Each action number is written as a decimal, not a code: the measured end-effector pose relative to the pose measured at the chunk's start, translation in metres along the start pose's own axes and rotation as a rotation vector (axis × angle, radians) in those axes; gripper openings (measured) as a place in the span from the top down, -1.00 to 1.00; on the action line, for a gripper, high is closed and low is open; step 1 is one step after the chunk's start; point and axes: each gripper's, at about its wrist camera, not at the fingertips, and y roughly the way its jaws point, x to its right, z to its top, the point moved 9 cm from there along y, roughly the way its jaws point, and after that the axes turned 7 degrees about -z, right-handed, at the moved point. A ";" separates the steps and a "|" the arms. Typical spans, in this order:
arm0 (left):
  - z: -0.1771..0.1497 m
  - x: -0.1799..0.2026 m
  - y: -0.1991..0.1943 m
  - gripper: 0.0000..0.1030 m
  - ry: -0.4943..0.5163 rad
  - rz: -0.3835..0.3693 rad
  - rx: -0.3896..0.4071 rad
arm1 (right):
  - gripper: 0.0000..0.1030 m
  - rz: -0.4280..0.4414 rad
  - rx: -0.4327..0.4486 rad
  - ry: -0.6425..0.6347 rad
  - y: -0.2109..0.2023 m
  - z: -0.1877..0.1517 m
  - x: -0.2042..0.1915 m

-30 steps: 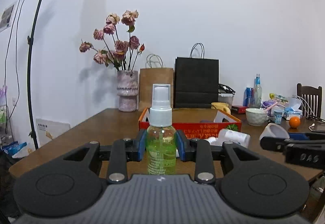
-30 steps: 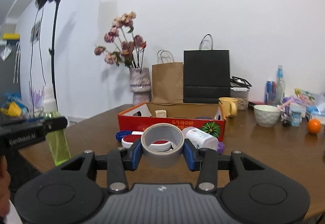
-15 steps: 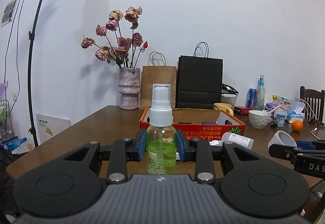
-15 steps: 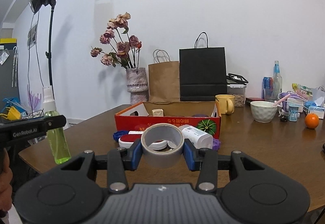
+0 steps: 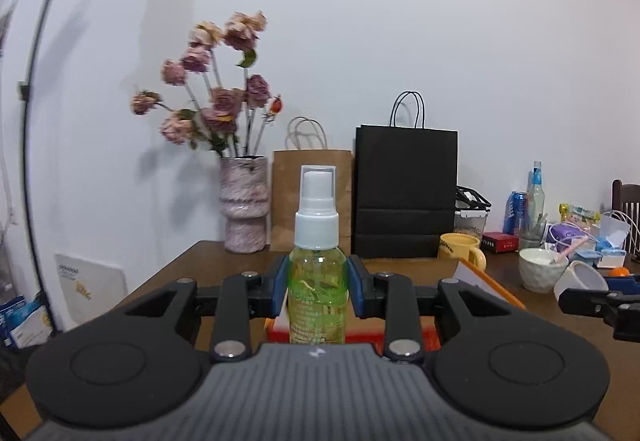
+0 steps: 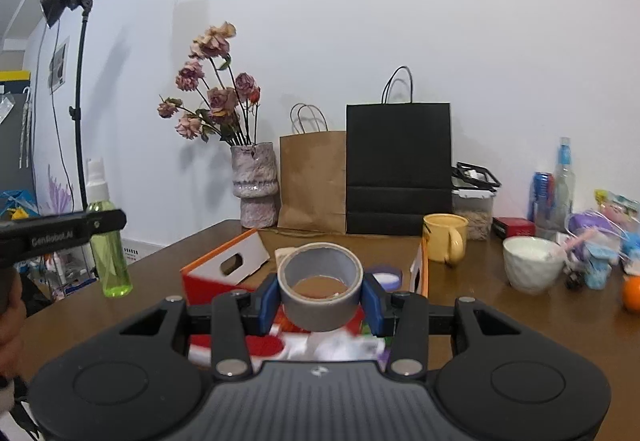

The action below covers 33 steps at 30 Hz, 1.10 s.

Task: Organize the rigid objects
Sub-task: 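Carry the spray bottle and tape roll with both tools over the cardboard box, then open the left tool to drop the bottle while the right tool releases the tape into the box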

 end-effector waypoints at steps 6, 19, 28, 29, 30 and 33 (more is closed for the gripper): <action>0.022 -0.008 0.105 0.39 0.018 -0.082 -0.170 | 0.18 0.027 -0.142 -0.046 0.099 0.031 0.022; -0.071 -0.046 0.286 0.38 -0.017 -0.064 -0.708 | 0.15 -0.019 -0.540 -0.140 0.255 -0.019 0.029; -0.086 -0.047 0.302 0.05 0.096 -0.028 -0.697 | -0.50 -0.059 -0.462 -0.203 0.280 -0.034 0.030; -0.084 -0.048 0.302 0.02 0.088 -0.028 -0.694 | -0.50 -0.052 -0.462 -0.197 0.282 -0.034 0.031; -0.083 -0.048 0.303 0.01 0.081 -0.027 -0.688 | -0.50 -0.046 -0.459 -0.194 0.284 -0.033 0.032; -0.079 -0.047 0.299 -0.14 0.063 -0.025 -0.682 | -0.53 -0.017 -0.461 -0.171 0.285 -0.031 0.034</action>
